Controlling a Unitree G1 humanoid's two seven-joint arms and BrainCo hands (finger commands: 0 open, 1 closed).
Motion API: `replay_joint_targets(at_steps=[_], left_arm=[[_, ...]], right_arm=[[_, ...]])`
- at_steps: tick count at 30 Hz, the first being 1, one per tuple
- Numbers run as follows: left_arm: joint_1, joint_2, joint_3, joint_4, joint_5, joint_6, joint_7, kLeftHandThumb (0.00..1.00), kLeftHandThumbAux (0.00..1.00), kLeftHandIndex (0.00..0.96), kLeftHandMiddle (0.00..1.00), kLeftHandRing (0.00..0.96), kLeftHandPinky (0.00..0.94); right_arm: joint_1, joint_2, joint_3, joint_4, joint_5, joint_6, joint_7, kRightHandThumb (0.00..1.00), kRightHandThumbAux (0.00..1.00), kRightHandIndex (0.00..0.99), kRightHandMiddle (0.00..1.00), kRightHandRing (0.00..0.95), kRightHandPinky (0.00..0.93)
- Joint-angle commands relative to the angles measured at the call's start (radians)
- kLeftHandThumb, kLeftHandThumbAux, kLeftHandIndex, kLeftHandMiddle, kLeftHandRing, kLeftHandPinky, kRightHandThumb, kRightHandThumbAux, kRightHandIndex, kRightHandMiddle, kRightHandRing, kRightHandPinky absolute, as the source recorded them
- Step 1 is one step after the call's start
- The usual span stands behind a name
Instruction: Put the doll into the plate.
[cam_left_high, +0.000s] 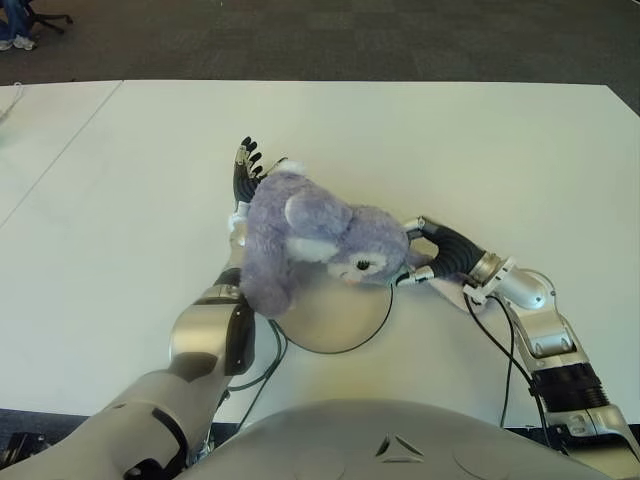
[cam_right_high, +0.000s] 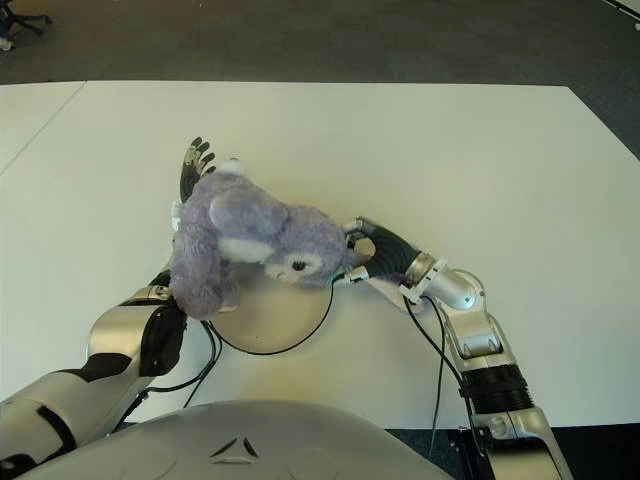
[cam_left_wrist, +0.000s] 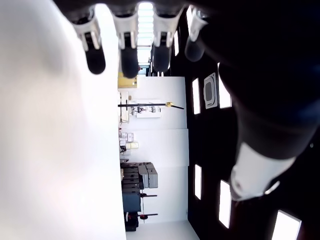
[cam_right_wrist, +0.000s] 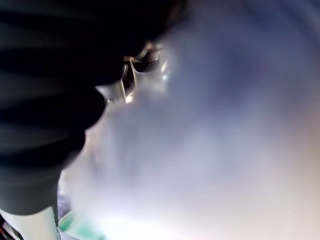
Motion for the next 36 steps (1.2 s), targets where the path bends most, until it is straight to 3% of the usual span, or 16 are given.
replay_joint_targets(at_steps=[1,8,11,17,36], left_arm=[[0.137,-0.05,-0.005,0.104,0.001,0.11,0.012,0.027,0.74,0.057,0.118,0.134,0.162],[0.137,-0.05,0.003,0.103,-0.01,0.106,-0.007,0.029,0.749,0.051,0.116,0.134,0.165],[0.137,-0.051,0.005,0.103,-0.011,0.105,-0.009,0.03,0.751,0.05,0.115,0.131,0.154],[0.136,-0.047,0.001,0.103,-0.006,0.109,-0.005,0.023,0.746,0.05,0.118,0.135,0.162],[0.136,-0.045,0.002,0.103,-0.007,0.104,-0.007,0.012,0.743,0.053,0.12,0.139,0.163]], right_arm=[[-0.012,-0.026,0.023,-0.026,-0.06,0.022,0.005,0.0,0.683,0.804,0.898,0.9,0.899],[0.006,-0.042,0.026,-0.031,-0.095,0.035,-0.003,0.0,0.666,0.803,0.897,0.898,0.898],[0.045,-0.063,0.022,0.011,-0.112,-0.03,-0.013,0.0,0.667,0.803,0.897,0.898,0.896],[0.067,-0.089,0.029,0.032,-0.128,-0.063,-0.018,0.0,0.667,0.803,0.899,0.898,0.896],[0.106,-0.151,0.039,0.028,-0.138,-0.033,-0.003,0.0,0.714,0.805,0.909,0.906,0.907]])
